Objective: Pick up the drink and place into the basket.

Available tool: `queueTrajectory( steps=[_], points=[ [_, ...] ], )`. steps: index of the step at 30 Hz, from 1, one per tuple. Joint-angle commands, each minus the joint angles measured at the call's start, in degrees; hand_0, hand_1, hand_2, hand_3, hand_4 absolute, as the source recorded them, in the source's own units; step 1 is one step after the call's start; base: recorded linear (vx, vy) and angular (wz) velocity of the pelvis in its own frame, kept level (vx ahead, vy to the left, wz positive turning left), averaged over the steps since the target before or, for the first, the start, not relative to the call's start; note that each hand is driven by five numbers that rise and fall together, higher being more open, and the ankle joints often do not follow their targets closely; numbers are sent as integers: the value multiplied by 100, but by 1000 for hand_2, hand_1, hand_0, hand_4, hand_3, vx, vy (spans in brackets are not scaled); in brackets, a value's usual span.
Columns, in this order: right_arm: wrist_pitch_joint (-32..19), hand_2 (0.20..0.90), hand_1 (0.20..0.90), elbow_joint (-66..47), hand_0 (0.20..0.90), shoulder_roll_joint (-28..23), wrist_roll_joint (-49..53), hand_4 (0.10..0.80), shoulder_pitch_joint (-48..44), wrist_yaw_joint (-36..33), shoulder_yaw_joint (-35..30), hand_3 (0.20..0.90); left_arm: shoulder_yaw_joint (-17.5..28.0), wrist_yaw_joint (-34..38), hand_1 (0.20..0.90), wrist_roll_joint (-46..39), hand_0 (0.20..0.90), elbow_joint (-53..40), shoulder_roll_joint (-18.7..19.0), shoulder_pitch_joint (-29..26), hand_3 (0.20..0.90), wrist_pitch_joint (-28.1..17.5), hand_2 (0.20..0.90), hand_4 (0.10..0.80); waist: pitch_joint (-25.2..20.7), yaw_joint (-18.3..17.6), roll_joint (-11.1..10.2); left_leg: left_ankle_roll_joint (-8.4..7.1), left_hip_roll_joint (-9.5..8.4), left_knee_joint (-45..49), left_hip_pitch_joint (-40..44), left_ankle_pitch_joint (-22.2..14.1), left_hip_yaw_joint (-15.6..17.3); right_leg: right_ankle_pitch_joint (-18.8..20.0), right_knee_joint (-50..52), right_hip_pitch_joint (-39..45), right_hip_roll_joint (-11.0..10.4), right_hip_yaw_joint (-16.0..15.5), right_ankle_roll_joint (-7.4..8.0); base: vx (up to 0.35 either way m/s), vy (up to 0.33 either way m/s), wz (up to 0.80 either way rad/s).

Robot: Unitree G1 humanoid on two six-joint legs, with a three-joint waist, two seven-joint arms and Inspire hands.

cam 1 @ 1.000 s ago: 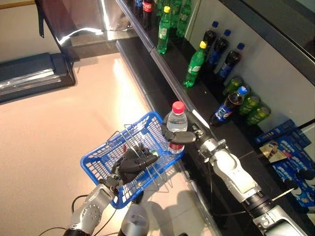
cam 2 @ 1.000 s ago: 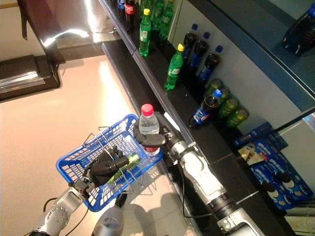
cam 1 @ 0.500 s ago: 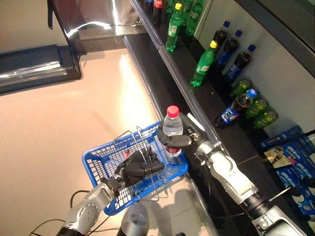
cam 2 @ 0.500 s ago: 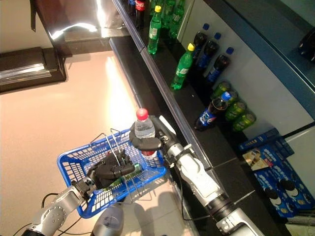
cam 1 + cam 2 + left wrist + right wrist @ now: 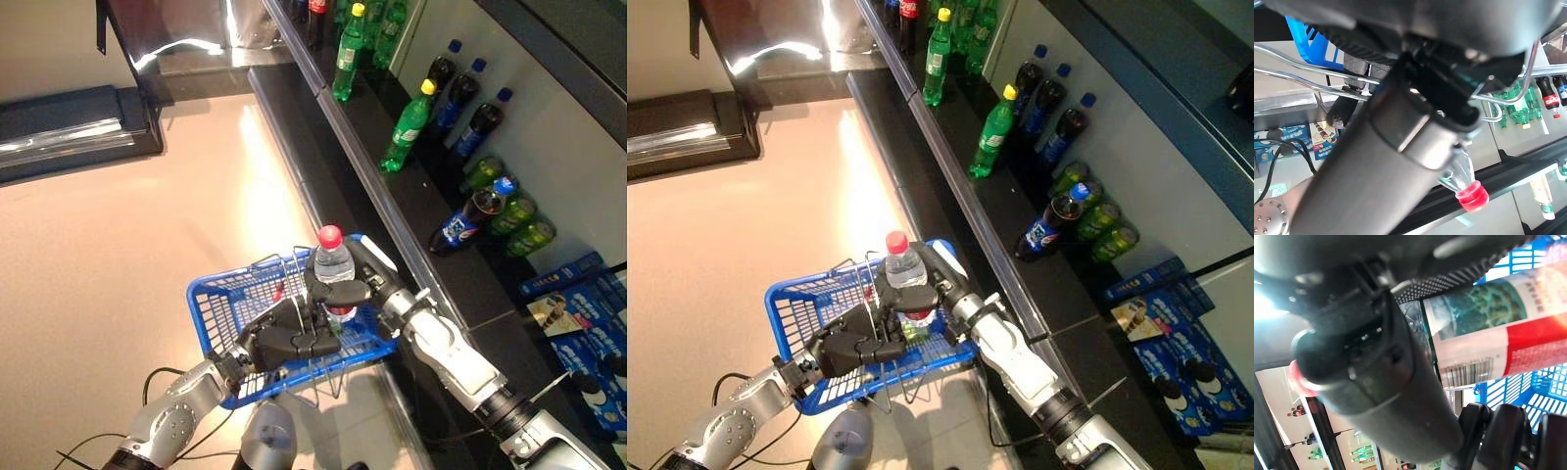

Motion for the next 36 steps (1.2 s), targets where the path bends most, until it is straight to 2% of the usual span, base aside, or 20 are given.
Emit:
queueTrajectory(
  steps=[1,7,25,36],
  points=[
    [-659,300,300,-2,300,-96,-413,100,-602,-249,342,200,-329,-1528,300,-709,300,-2092,-644,-1311,200,-783,300,100,-1015,126,149,-40,-33,-105,224,-374,-582,-248,422,75,166,58,-207,0,0,0],
    [-617,300,300,378,300,-172,-1031,100,-651,-465,532,200,-405,-1678,300,-747,300,-2212,-582,-1434,200,-797,300,100,-1010,168,152,-48,-49,-105,176,-373,-668,-271,449,42,167,43,-211,-9,-7,5],
    [-316,300,300,592,300,-213,-1698,100,-925,-479,797,200,-586,-1861,300,-620,300,-2560,-551,-1875,200,-1149,300,100,-1050,150,126,-73,-97,-105,109,-349,-801,-257,405,-8,202,110,-208,-6,-3,1],
    [-388,300,300,582,300,-101,-2084,100,-1167,-304,1037,200,-665,-1907,300,-494,300,-2635,-628,-2094,200,-985,300,100,-1073,142,87,-94,-89,-105,86,-349,-790,-219,361,-43,221,139,-199,0,0,0]
  ],
)
